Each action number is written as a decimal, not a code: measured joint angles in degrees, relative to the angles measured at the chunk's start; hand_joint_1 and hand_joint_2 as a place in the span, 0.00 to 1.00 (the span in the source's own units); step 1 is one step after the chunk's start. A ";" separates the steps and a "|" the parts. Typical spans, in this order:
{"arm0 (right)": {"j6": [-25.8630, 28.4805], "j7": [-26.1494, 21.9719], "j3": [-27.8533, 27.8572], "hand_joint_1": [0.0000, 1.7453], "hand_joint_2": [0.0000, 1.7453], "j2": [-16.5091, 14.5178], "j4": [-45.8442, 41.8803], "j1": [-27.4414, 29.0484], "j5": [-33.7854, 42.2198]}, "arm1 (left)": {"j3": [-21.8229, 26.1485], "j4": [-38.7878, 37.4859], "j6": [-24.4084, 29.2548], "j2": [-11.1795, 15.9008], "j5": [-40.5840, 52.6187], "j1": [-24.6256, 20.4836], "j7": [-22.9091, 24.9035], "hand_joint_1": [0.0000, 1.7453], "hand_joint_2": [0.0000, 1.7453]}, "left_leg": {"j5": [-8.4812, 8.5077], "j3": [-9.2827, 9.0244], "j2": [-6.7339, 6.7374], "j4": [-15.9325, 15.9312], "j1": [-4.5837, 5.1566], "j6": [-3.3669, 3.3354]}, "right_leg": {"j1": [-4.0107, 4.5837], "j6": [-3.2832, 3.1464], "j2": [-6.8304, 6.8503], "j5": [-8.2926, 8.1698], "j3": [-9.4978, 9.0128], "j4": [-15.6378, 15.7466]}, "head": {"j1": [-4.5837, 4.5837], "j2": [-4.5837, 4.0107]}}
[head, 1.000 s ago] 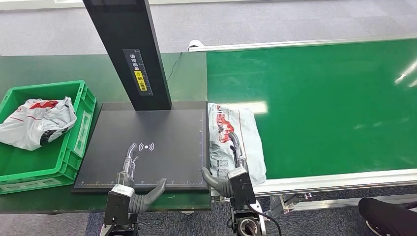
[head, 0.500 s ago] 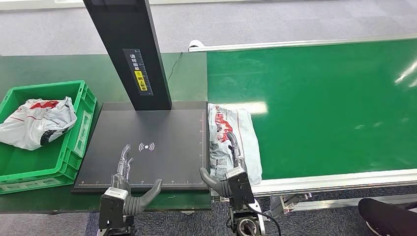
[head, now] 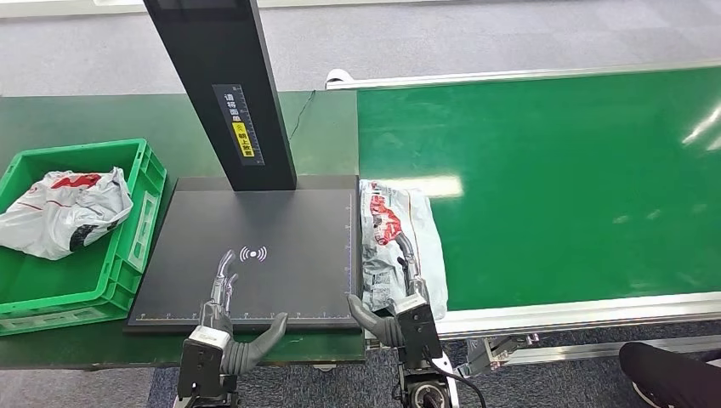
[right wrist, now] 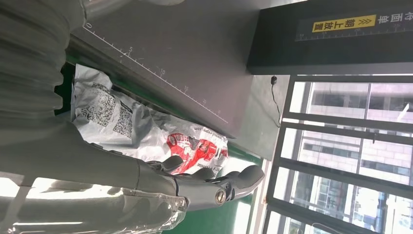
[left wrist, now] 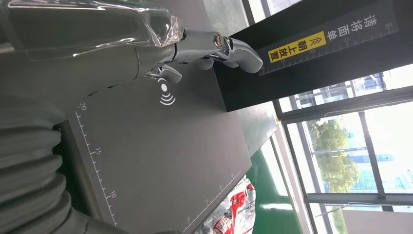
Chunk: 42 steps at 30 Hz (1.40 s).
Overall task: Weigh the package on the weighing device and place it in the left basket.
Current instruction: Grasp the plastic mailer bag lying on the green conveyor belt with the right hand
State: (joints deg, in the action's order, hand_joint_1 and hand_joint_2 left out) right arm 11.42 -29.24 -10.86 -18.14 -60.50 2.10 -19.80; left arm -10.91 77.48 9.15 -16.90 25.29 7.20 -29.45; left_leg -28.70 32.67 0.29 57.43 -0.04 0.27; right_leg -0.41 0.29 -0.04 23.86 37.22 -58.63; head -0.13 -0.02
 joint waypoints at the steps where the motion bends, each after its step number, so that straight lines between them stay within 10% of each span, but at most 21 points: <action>1: 0.01 0.00 0.00 0.00 1.00 0.00 -0.03 0.01 0.00 | -0.01 0.00 0.01 0.01 0.01 0.00 0.01 0.00 1.00 | 0.00 0.00 0.00 0.00 0.00 0.00 | 0.00 0.00 0.00 0.00 0.00 0.00 | 0.00 0.00; 12: 1.39 1.11 -0.41 0.00 1.00 0.05 0.10 -0.24 -2.57 | 0.33 0.35 -0.43 0.11 0.25 0.31 0.69 0.00 1.00 | 0.00 0.07 -0.01 0.00 0.00 0.00 | 0.00 0.00 0.01 0.00 -0.01 -0.01 | 0.00 0.00; 20: 19.98 25.60 3.52 0.00 1.00 5.62 3.25 -7.96 -32.97 | 0.11 -0.22 -1.10 0.14 0.07 -0.55 0.34 0.00 1.00 | 0.03 0.00 0.01 0.03 0.06 -0.06 | -0.10 0.07 0.00 -0.07 -0.05 0.02 | 0.02 0.01; 26: 19.62 29.97 14.70 0.00 1.00 15.82 19.57 -25.84 -39.32 | -0.08 -3.03 -1.26 0.49 -1.32 -3.15 -0.54 0.00 1.00 | 0.24 0.01 -0.01 0.09 0.36 -0.40 | -0.35 0.36 0.04 -0.29 -0.07 0.04 | 0.02 0.00; 42: 12.93 40.94 20.80 0.00 1.00 21.06 36.95 -43.88 -49.73 | -1.30 -4.84 -0.33 1.18 -3.08 -5.03 -1.11 0.00 1.00 | 0.26 0.14 -0.05 0.08 0.36 -0.41 | -0.37 0.37 0.09 -0.29 0.07 0.01 | 0.02 0.00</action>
State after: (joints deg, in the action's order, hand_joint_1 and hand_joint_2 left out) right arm 24.35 11.70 9.93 2.92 -23.55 -41.79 -69.53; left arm -12.21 72.65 8.82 -15.72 22.22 2.18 -30.56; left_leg -28.44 32.81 0.24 57.50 0.32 -0.14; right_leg -0.79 0.66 0.05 23.57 37.29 -58.62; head -0.11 -0.02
